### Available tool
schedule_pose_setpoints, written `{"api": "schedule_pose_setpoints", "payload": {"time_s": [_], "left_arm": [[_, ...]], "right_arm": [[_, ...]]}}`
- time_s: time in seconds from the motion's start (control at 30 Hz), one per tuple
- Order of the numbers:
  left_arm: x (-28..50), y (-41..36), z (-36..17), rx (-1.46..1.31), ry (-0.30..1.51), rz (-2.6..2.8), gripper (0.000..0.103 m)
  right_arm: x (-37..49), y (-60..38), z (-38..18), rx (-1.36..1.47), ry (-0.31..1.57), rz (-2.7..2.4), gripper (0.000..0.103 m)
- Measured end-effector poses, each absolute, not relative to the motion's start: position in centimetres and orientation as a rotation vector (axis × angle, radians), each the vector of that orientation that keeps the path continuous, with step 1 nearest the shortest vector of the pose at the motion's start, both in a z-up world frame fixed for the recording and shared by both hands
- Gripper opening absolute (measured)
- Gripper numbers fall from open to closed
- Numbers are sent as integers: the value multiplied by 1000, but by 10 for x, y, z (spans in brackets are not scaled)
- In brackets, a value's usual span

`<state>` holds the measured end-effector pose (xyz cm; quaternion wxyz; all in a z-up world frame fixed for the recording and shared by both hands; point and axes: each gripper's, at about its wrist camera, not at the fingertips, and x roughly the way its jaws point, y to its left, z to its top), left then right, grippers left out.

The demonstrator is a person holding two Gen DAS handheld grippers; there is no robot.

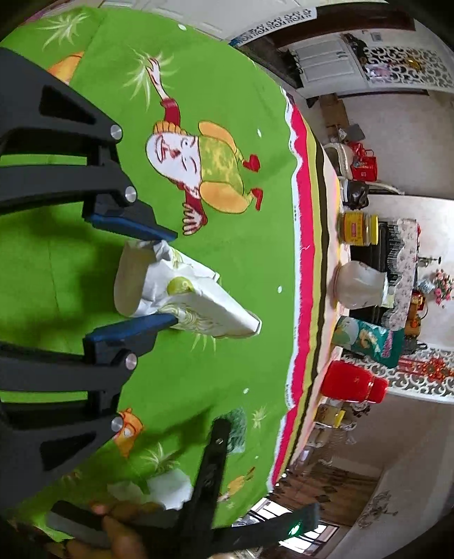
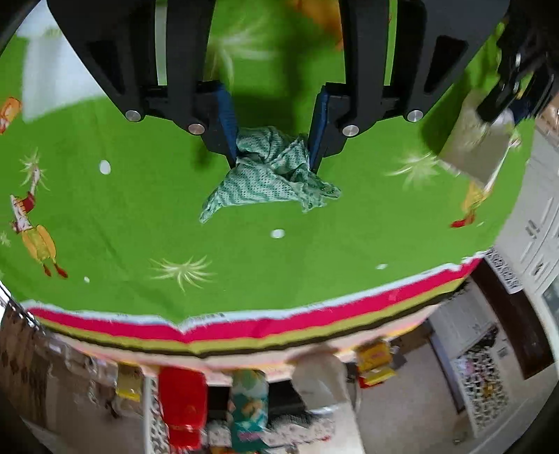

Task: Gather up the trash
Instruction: 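Grasp a white tissue with the left tool while the right tool grasps a green cloth, then carry the tissue and green cloth with both tools over the pink bin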

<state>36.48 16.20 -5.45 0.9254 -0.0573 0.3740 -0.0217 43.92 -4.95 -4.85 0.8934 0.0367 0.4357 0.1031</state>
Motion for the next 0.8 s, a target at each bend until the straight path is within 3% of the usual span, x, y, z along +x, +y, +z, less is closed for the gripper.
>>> {"api": "schedule_pose_setpoints", "payload": {"time_s": [0.33,0.8], "left_arm": [[282,161,-26,-122,708,6,41],[136,131,-15,-93,590,58,41]], "right_arm": [[341,-47,-2,60,783,379,38],[193,-54,-4,65,713,523,39]]}}
